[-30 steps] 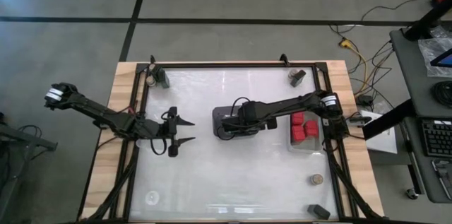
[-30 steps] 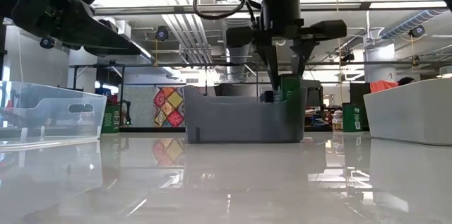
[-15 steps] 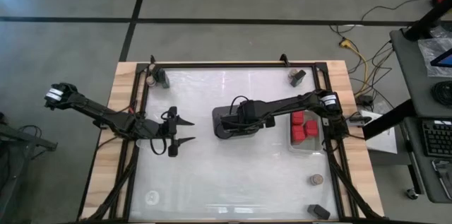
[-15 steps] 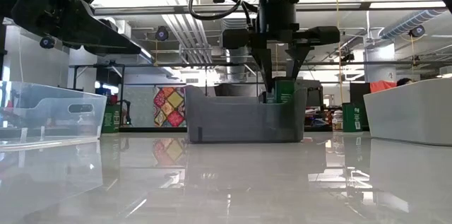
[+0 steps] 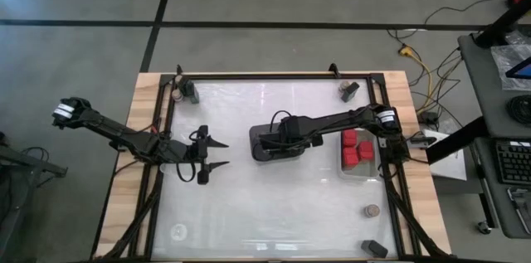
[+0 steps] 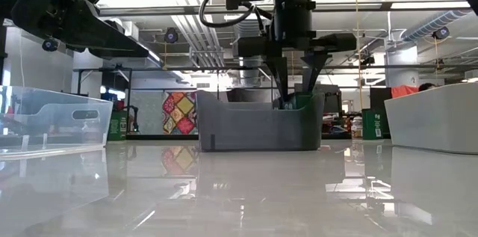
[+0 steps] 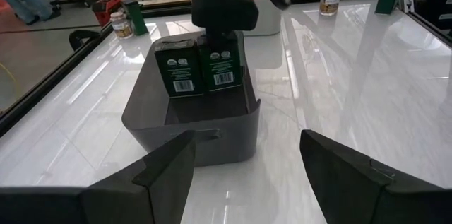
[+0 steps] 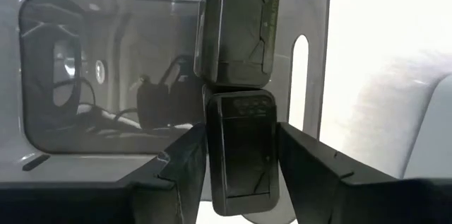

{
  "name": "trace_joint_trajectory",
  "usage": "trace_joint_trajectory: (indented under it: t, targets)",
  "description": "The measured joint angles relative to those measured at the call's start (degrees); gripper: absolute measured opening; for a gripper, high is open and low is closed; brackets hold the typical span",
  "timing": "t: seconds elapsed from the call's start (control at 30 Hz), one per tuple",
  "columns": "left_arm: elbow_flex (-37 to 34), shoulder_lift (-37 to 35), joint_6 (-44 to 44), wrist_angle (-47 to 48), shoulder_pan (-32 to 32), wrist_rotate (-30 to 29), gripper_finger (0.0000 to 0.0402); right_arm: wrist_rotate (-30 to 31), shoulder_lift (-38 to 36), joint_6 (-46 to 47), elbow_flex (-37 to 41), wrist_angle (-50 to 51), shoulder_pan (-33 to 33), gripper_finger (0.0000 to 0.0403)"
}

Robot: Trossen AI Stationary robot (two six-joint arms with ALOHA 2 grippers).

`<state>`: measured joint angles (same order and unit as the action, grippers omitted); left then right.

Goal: Sort spices by type
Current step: Put the green spice can into the gray bin

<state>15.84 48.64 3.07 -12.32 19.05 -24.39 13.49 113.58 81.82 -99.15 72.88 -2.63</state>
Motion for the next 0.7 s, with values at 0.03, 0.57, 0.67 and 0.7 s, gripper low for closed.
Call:
trace_joint_trajectory:
  t: [0.03,0.57,0.67,0.7]
  targets:
    - [0.0,0.0,0.0,0.0,0.0,0.0,0.0239,0.1,0.0,0.0,0.0,0.0,0.0,0.0161]
    - [0.0,0.0,0.0,0.4,0.0,0.2,0.0239,6.7,-0.9,0.2,-9.3,12.4,1.1,0.0232]
    - [0.0,0.0,0.0,0.4,0.0,0.2,0.0239,10.3,-1.5,2.8,-11.2,17.4,3.4,0.0251]
    - [0.0,0.0,0.0,0.4,0.0,0.5,0.0239,11.1,-2.3,2.7,-10.6,16.7,4.5,0.0256]
